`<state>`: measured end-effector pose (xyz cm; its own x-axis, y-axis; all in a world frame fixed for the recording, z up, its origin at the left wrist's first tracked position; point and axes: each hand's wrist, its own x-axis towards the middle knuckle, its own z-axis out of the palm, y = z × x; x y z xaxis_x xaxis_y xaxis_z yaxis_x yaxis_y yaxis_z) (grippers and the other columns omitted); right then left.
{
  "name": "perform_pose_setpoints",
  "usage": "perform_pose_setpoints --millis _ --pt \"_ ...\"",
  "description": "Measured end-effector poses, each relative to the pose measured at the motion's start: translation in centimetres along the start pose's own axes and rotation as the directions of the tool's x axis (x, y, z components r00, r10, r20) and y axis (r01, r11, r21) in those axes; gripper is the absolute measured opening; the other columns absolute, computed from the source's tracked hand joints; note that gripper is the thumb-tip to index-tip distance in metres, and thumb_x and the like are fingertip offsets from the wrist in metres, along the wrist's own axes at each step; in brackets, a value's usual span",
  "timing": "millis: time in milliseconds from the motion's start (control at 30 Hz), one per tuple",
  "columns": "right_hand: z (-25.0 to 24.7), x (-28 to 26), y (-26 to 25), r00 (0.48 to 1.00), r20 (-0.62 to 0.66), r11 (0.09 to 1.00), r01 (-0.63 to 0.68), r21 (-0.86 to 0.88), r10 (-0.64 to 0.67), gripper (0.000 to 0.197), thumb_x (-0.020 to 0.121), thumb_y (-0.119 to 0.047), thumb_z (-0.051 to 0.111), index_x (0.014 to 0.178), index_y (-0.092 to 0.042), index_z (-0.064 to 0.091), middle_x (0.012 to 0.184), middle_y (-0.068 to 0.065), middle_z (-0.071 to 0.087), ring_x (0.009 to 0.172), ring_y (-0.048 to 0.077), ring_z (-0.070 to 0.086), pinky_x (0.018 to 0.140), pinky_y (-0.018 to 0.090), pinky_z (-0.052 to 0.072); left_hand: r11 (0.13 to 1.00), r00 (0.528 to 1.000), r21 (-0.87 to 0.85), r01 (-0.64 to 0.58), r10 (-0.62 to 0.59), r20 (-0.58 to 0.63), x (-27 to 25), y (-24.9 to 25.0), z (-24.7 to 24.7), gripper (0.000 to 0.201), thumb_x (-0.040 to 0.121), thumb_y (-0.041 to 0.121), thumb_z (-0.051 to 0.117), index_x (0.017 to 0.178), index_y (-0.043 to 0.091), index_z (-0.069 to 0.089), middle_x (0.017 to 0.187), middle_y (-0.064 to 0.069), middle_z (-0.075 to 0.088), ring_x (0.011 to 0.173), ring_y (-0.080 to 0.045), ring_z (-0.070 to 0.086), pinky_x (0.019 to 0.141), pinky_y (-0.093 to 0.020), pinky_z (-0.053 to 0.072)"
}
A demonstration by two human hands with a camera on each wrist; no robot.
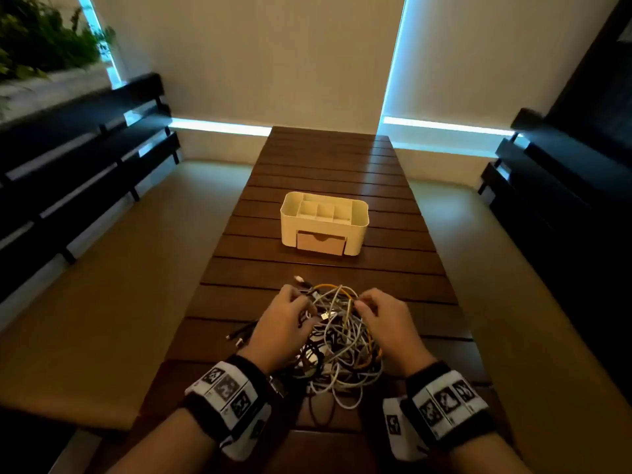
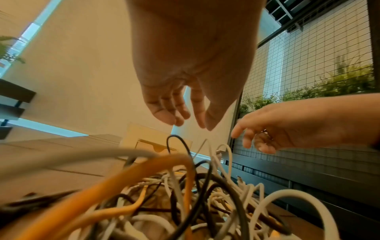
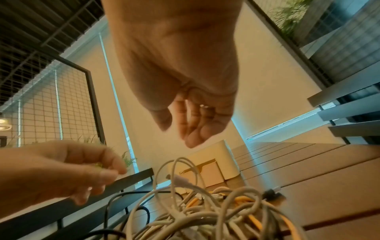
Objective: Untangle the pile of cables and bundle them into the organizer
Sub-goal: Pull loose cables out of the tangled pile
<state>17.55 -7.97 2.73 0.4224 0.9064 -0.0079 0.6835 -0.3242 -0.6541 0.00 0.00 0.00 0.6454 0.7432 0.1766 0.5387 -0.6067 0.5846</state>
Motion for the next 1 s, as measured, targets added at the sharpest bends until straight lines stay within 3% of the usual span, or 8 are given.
perform_pose_setpoints --millis 67,133,267,367,433,533,700,1000 --pt "0.5 0.8 -0.7 0.985 0.029 0.967 -0.161 -0.198 0.17 0.051 0.094 -0.056 0.03 0.089 -0.015 0.059 0.09 0.003 0.062 0.089 0.023 0.058 0.075 0.035 0.044 1.0 0.997 -0.018 0.001 -0.003 -0.083 0.6 0.6 0.3 0.019 0.088 0.025 0.062 0.106 0.019 0.057 0.102 0.007 0.044 0.087 -0.008 0.049 0.073 -0.019 0.039" --pt "1.6 1.4 -1.0 0.981 0.058 0.946 -0.164 -0.278 0.187 0.05 0.094 -0.055 0.029 0.089 -0.016 0.059 0.091 0.004 0.062 0.09 0.024 0.058 0.079 0.036 0.044 0.996 0.994 -0.079 -0.042 0.034 -0.102 1.0 1.6 0.9 0.037 0.085 0.022 0.065 0.119 0.022 0.051 0.114 0.007 0.049 0.104 -0.008 0.05 0.086 -0.02 0.043" --pt "2.9 1.7 -1.2 0.972 0.098 0.958 -0.226 0.178 0.212 0.018 0.097 -0.024 0.043 0.087 -0.015 0.055 0.08 0.0 0.055 0.079 0.019 0.054 0.066 0.031 0.041 0.97 0.998 -0.239 -0.051 0.055 0.011 2.3 2.3 2.5 0.077 0.08 0.022 0.071 0.142 0.025 0.025 0.138 0.008 0.044 0.122 -0.008 0.048 0.097 -0.022 0.043" --pt "2.2 1.3 -1.7 0.943 0.163 0.75 -0.33 0.574 0.29 0.018 0.097 -0.02 0.042 0.089 -0.013 0.057 0.084 0.003 0.057 0.078 0.016 0.054 0.063 0.028 0.042 0.964 0.979 -0.266 -0.029 0.081 0.187 3.0 1.9 3.8 0.098 0.078 0.029 0.073 0.148 0.032 0.006 0.151 0.007 0.03 0.133 -0.011 0.04 0.104 -0.028 0.039" --pt "1.1 0.8 -1.8 0.961 0.178 0.601 -0.272 0.751 0.213 0.026 0.098 -0.022 0.04 0.08 -0.012 0.055 0.077 0.004 0.056 0.07 0.015 0.054 0.067 0.027 0.042 0.99 0.962 -0.143 -0.015 0.053 0.266 2.9 1.4 4.6 0.096 0.076 0.038 0.073 0.148 0.033 0.009 0.157 0.005 0.018 0.144 -0.016 0.02 0.109 -0.042 0.032" --pt "-0.9 0.6 -1.9 0.983 0.138 0.513 -0.181 0.839 0.122 0.037 0.1 -0.031 0.032 0.075 -0.011 0.051 0.062 -0.001 0.044 0.056 0.012 0.04 0.062 0.026 0.035 0.999 0.948 0.041 0.033 -0.044 0.315 2.4 0.5 5.7 0.078 0.078 0.05 0.067 0.142 0.032 0.027 0.156 0.007 0.021 0.147 -0.015 -0.002 0.109 -0.054 0.021" --pt "-3.8 0.7 -2.2 0.99 0.041 0.37 -0.088 0.925 0.133 0.034 0.099 -0.024 0.034 0.071 -0.011 0.049 0.054 -0.004 0.039 0.044 0.007 0.03 0.051 0.023 0.026 0.99 0.952 0.136 0.029 -0.069 0.299 1.8 -0.3 6.7 0.06 0.081 0.058 0.058 0.134 0.032 0.043 0.151 0.016 0.027 0.146 -0.013 -0.007 0.109 -0.057 0.018" --pt "-9.3 1.2 -4.0 0.986 -0.163 0.064 0.164 0.984 -0.021 0.027 0.084 -0.03 0.045 0.065 -0.013 0.055 0.051 -0.005 0.041 0.038 0.006 0.029 0.039 0.017 0.026 0.989 0.956 0.101 0.111 -0.134 0.26 1.2 -0.8 6.8 0.058 0.078 0.054 0.06 0.132 0.042 0.043 0.152 0.024 0.022 0.145 -0.009 -0.009 0.109 -0.053 0.017"
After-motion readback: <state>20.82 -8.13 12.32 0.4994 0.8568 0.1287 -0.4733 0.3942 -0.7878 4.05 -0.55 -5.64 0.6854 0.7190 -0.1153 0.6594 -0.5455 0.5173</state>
